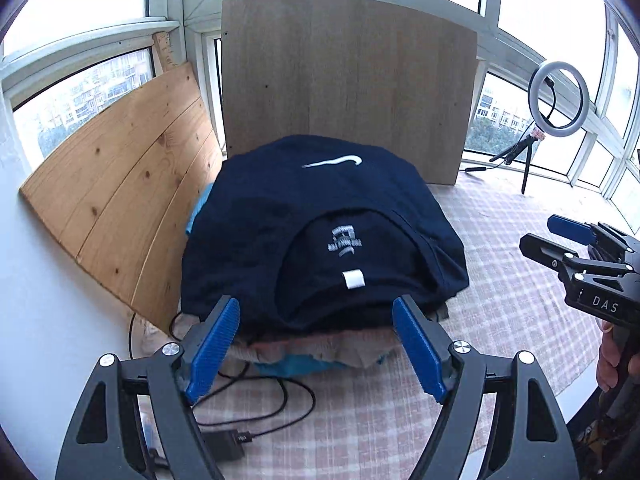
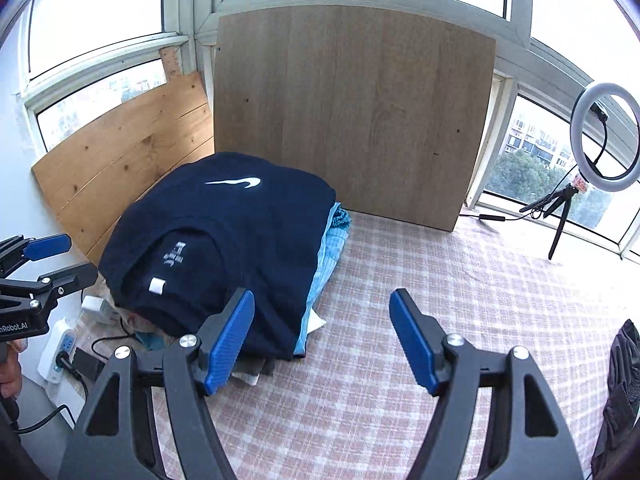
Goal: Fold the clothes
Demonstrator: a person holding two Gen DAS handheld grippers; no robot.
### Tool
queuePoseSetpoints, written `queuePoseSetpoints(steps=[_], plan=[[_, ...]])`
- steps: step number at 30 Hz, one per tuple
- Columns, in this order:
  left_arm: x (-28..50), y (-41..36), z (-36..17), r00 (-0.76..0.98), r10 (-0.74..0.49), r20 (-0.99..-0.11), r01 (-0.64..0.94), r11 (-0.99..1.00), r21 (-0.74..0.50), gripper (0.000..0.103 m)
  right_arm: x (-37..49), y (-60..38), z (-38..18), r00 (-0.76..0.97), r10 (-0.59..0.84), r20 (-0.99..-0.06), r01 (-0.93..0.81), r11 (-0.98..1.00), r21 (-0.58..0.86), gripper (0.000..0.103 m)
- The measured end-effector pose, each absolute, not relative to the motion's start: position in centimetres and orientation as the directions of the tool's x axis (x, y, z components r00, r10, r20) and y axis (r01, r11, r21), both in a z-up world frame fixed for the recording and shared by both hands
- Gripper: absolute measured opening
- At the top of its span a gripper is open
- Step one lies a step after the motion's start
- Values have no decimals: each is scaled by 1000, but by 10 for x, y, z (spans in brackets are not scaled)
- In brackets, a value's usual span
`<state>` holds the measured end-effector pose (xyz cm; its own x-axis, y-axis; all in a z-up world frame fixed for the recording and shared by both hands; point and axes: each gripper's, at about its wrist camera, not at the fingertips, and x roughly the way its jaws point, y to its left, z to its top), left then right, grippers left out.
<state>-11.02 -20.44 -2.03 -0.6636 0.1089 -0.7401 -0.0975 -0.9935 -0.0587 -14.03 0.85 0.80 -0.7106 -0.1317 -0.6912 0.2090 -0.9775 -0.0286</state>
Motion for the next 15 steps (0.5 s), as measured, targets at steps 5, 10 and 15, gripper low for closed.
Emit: queuePoseSetpoints(steps=[5, 10, 15], plan=[[-70, -179, -42, -611, 79, -788, -10, -996, -93, 77, -102, 36, -4, -679, -179, -712, 259, -966, -4, 69], [-31, -146, -61, -569, 50, -821, 66, -992, -106, 77, -62, 72, -20, -641, -205, -739, 294, -956, 10, 69], [12, -111, -75, -543, 37, -839, 117, -986, -120, 77, -29, 104, -37, -599, -225, -768, 320, -947, 28, 69]])
